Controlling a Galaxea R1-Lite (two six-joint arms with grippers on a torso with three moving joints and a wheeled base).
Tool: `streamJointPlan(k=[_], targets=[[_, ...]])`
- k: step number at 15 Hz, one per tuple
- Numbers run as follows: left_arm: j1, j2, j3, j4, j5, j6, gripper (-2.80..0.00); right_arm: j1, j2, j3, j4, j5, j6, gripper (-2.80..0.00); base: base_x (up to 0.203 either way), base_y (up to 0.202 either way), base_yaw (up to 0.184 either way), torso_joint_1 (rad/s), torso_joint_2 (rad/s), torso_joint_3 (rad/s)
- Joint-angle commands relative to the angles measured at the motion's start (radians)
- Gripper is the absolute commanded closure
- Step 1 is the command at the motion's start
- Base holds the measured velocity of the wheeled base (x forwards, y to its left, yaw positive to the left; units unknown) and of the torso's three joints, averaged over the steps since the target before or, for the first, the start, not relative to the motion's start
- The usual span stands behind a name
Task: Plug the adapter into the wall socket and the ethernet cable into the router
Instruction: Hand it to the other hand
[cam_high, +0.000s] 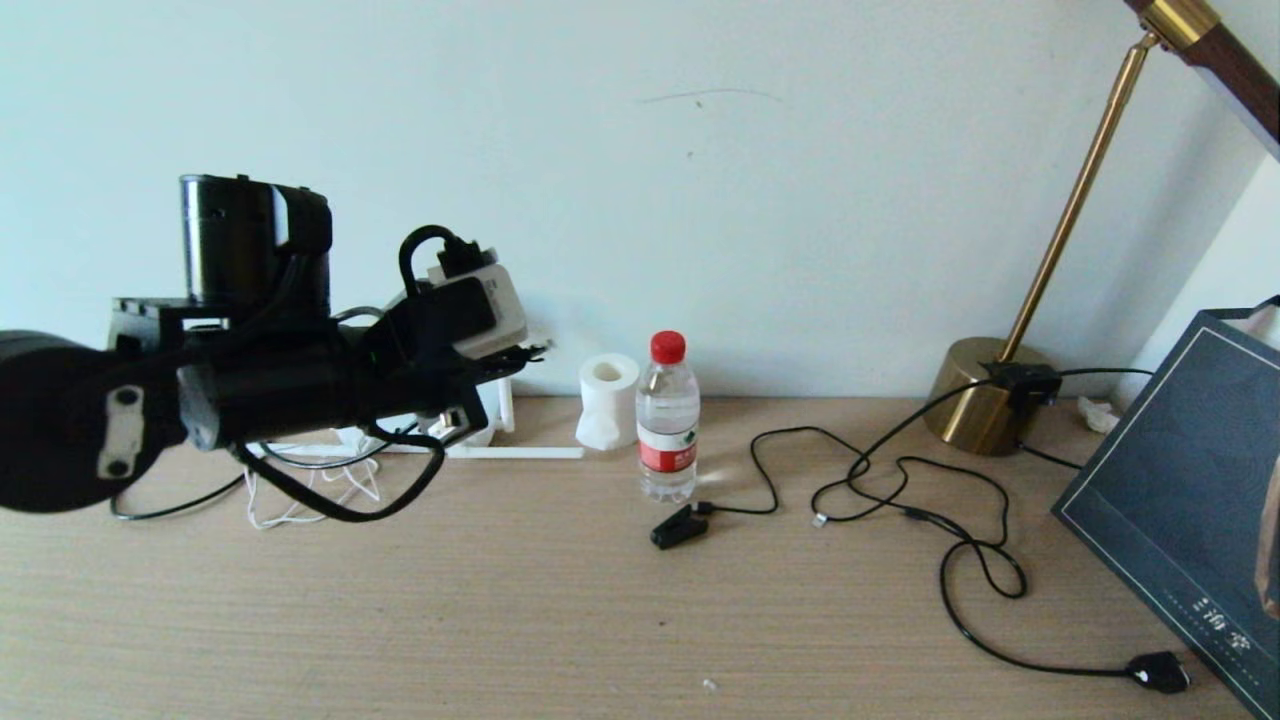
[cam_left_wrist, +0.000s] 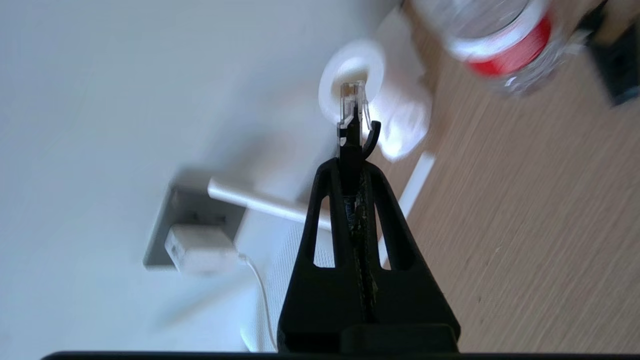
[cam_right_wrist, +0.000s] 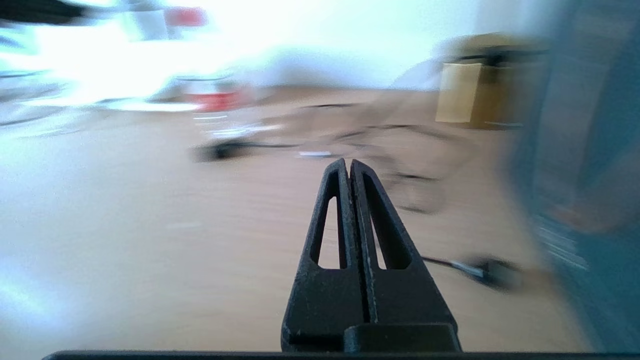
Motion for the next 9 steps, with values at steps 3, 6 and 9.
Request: streamJointPlan(k=[3,6,9], targets=[[-0.065,-0.026,-0.001,0.002,0.000,0.089,0.00,0.008,0.590,-0.312,0.029,0.238,0.046,0.00,0.000,0.000,0.000,0.000,0.00,0.000],[-0.100,-0.016,-0.022,-0.008,0.038,0.106,0.00,0.120,0.847,-0.496,0.009,0.282,0.061,-2.80,0.000,0.000,0.000,0.000,0.00,0.000],[-0.103,-0.018,-0.023,-0.011,0.065,0.135,0.00,0.342,1.049,-0.573,-0.073,0.151,0.069,-2.80,0.000,0.000,0.000,0.000,0.00,0.000]])
